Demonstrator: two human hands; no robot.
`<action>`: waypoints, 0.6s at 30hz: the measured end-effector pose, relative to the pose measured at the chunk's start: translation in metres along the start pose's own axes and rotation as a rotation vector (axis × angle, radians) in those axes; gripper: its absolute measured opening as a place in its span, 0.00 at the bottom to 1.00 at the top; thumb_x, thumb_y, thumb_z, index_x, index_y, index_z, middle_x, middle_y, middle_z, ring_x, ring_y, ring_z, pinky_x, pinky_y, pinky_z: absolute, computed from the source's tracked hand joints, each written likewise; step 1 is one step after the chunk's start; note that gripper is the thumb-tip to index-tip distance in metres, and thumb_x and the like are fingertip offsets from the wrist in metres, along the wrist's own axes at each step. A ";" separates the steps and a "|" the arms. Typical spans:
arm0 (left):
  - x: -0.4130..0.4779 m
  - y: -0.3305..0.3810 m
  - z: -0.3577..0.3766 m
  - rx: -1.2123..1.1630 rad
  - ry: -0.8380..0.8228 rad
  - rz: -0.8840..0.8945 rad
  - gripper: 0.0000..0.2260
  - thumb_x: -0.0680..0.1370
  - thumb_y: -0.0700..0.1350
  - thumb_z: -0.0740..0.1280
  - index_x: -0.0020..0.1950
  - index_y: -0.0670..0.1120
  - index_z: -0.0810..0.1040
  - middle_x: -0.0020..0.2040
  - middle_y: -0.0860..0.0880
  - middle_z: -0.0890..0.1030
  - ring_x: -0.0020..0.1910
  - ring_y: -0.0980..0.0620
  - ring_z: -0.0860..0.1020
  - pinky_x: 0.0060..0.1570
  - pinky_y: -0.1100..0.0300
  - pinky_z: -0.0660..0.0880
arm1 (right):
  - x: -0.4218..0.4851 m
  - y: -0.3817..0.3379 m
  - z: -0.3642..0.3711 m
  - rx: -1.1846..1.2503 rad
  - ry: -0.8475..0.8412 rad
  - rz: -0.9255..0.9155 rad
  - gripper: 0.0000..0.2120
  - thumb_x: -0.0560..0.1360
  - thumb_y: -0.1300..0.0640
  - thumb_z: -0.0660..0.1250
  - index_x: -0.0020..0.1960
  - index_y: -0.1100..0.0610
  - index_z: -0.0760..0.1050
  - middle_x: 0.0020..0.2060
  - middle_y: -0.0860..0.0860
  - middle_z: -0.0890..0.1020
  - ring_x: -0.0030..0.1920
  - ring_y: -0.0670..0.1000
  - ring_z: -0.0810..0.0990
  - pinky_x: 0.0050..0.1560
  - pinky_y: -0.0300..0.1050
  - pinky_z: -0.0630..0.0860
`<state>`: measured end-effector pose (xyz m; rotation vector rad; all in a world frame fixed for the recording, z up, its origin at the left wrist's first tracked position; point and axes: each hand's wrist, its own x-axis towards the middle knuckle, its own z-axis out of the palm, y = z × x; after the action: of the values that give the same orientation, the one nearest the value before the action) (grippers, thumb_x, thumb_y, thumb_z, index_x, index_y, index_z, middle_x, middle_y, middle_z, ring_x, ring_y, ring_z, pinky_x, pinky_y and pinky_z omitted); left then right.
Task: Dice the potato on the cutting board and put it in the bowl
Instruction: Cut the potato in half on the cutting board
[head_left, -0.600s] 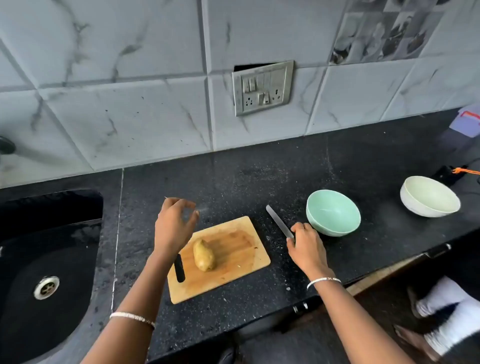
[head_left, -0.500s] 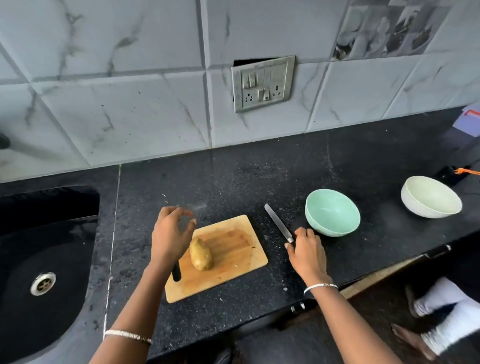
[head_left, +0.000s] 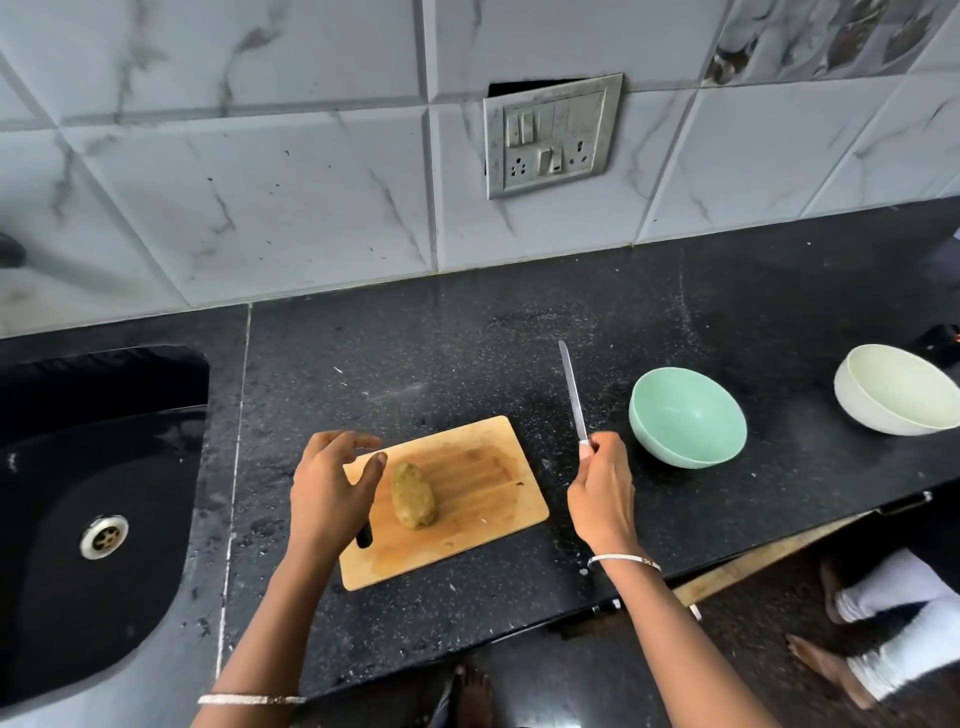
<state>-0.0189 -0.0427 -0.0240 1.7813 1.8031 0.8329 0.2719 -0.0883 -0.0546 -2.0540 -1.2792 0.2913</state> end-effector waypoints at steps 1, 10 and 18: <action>0.000 -0.001 -0.003 0.002 -0.006 -0.003 0.06 0.76 0.50 0.69 0.53 0.54 0.80 0.56 0.53 0.76 0.52 0.55 0.78 0.48 0.52 0.76 | -0.002 -0.008 0.000 0.045 0.003 -0.043 0.05 0.81 0.62 0.57 0.55 0.60 0.69 0.48 0.53 0.74 0.44 0.55 0.75 0.41 0.43 0.63; -0.012 -0.007 -0.006 0.007 -0.256 -0.168 0.17 0.73 0.53 0.72 0.59 0.53 0.74 0.53 0.54 0.79 0.41 0.57 0.80 0.40 0.58 0.76 | -0.054 -0.064 0.014 0.177 -0.138 -0.208 0.08 0.83 0.48 0.53 0.50 0.50 0.66 0.29 0.46 0.74 0.30 0.48 0.74 0.32 0.54 0.71; -0.028 -0.021 0.004 -0.056 -0.384 -0.026 0.40 0.66 0.48 0.79 0.74 0.52 0.63 0.69 0.50 0.70 0.51 0.55 0.77 0.53 0.56 0.76 | -0.102 -0.069 0.020 0.081 -0.357 0.035 0.20 0.82 0.45 0.52 0.48 0.56 0.78 0.34 0.52 0.81 0.40 0.58 0.78 0.41 0.52 0.71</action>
<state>-0.0300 -0.0699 -0.0441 1.7378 1.5338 0.4835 0.1629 -0.1480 -0.0408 -2.0156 -1.4129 0.7410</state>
